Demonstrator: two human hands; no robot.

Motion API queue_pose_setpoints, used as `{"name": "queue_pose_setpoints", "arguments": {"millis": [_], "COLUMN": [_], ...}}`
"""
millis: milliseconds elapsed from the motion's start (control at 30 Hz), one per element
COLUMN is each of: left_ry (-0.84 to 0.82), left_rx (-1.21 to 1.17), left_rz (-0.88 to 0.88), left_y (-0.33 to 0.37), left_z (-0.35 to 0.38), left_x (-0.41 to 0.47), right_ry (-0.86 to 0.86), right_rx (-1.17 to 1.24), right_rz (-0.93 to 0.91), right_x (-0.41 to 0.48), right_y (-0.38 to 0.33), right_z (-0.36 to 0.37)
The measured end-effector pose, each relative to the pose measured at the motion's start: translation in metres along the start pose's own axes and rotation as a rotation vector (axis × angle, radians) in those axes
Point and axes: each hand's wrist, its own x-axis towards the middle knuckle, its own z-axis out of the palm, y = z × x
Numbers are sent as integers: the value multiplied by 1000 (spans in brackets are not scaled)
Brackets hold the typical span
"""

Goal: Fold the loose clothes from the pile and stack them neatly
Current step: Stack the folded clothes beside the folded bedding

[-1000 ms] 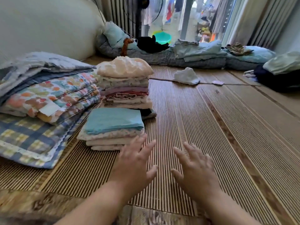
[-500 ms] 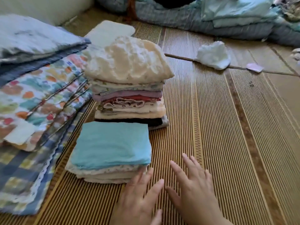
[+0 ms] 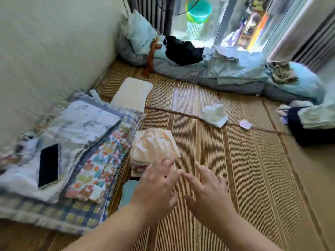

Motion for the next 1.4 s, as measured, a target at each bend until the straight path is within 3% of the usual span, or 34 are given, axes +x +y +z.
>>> {"name": "queue_pose_setpoints", "arguments": {"millis": [200,500,700,833,967,1133,1300,1400], "left_ry": [-42,-157,-192,-225,-256,-282,-530,-559], "left_rx": [139,89,-218,-381,-763,-1102,-1331,-1356], "left_rz": [105,-86,-487,-661,-961,-942,-934,-951], "left_y": [-35,-98,-146,-191,-243,-276,-287,-294], "left_z": [-67,-39,12,63,115,178,209,217], "left_x": [8,60,126,169,187,179,169,169], "right_ry": [-7,-73,-157,-121,-275,-463,-505,-469], "right_rx": [-7,81,342,636,867,1074,1310,1435], "right_rz": [55,101,238,408,642,718,631,587], "right_x": [33,121,205,260,301,308,303,302], "right_y": [-39,-23,0,19,50,73,83,85], "right_z": [-28,-5,51,104,154,218,267,277]}}
